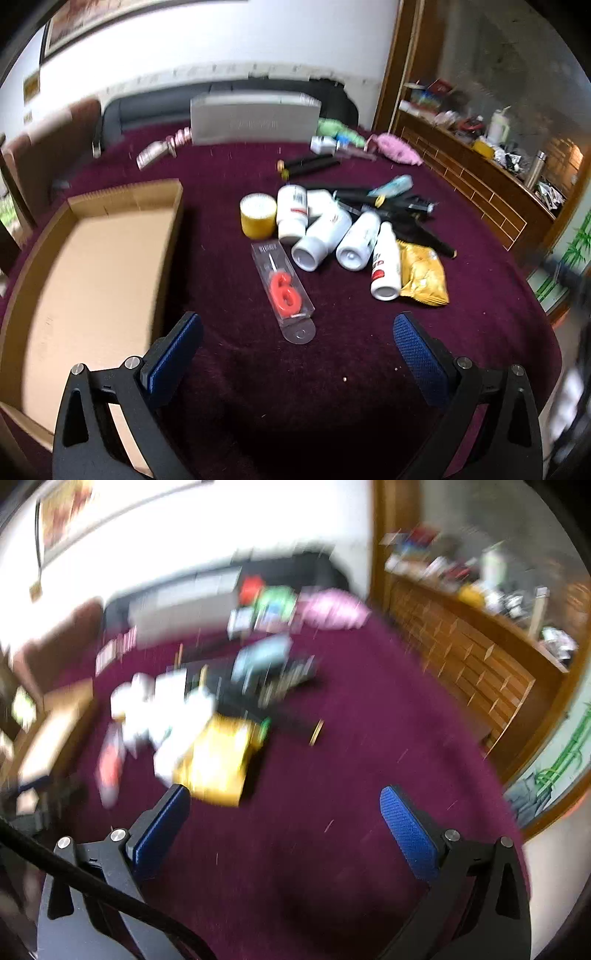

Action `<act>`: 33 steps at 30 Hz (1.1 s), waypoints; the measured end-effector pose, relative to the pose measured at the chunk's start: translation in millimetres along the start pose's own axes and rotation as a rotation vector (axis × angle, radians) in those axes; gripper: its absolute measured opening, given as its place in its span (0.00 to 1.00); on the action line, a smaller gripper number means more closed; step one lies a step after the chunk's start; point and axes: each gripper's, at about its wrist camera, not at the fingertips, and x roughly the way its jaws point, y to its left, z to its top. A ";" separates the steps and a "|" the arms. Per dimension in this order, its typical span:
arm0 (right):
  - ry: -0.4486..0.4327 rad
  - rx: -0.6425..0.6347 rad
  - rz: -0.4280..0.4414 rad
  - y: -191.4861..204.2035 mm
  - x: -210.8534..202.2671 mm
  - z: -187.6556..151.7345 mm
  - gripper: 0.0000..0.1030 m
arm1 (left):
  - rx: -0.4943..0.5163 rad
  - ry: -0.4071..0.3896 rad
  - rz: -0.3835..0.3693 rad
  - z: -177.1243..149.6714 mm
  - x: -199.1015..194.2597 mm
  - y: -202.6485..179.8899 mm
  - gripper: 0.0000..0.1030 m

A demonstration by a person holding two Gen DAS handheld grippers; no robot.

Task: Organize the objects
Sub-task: 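Grasp the red number candle package with the left tool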

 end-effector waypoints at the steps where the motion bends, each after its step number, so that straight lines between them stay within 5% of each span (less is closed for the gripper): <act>1: -0.037 0.017 0.008 -2.0 -4.0 7.7 1.00 | 0.019 -0.015 0.014 -0.8 -6.1 -0.7 0.98; 6: -0.044 0.051 0.001 2.8 30.0 35.1 1.00 | 0.037 -0.025 0.076 2.7 -13.4 -3.2 0.98; 15: 0.015 0.080 -0.091 -16.0 79.8 4.6 1.00 | 0.041 0.019 0.113 1.4 -0.7 -9.6 0.98; 23: 0.040 0.186 -0.057 -38.9 89.4 -5.0 1.00 | 0.033 0.057 0.146 14.5 24.1 -10.0 0.95; 26: 0.077 0.178 -0.054 -36.2 96.8 -5.5 1.00 | 0.025 0.092 0.151 18.1 42.0 -9.7 0.83; 28: 0.107 0.181 -0.044 -36.2 103.2 -6.5 1.00 | 0.009 0.126 0.135 20.1 55.1 -8.4 0.56; 33: 0.156 0.207 -0.019 -40.5 113.2 -8.5 1.00 | -0.040 0.190 0.147 21.0 83.2 0.5 0.54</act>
